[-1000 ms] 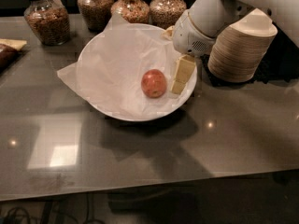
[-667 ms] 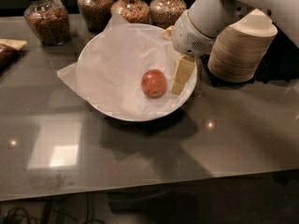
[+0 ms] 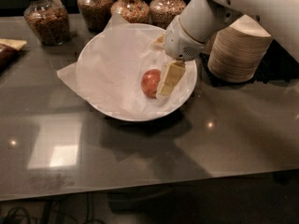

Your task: Pick apple from white bowl

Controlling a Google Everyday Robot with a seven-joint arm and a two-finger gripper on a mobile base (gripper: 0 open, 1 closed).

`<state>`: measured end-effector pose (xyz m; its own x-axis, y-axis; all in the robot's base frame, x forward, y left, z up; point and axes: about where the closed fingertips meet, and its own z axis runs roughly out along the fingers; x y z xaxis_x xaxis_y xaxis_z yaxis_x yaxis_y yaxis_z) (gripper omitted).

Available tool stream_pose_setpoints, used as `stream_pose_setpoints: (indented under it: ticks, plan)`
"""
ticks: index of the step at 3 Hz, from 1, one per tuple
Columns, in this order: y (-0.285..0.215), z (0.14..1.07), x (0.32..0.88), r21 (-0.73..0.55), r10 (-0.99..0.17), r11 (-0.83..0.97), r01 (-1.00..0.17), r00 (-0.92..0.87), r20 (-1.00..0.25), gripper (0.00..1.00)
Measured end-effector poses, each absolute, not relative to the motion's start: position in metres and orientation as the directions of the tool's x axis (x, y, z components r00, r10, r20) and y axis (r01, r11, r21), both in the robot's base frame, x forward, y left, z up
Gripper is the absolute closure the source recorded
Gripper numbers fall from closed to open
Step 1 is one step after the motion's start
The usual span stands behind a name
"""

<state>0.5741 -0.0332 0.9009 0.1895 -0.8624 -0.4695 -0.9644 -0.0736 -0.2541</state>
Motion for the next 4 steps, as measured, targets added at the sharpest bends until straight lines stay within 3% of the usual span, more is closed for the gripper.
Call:
stream_pose_setpoints:
  ticks: [4]
  plan:
    - [-0.043, 0.856, 0.577, -0.200, -0.874, -0.022, -0.980, 0.116, -0.471, 0.15]
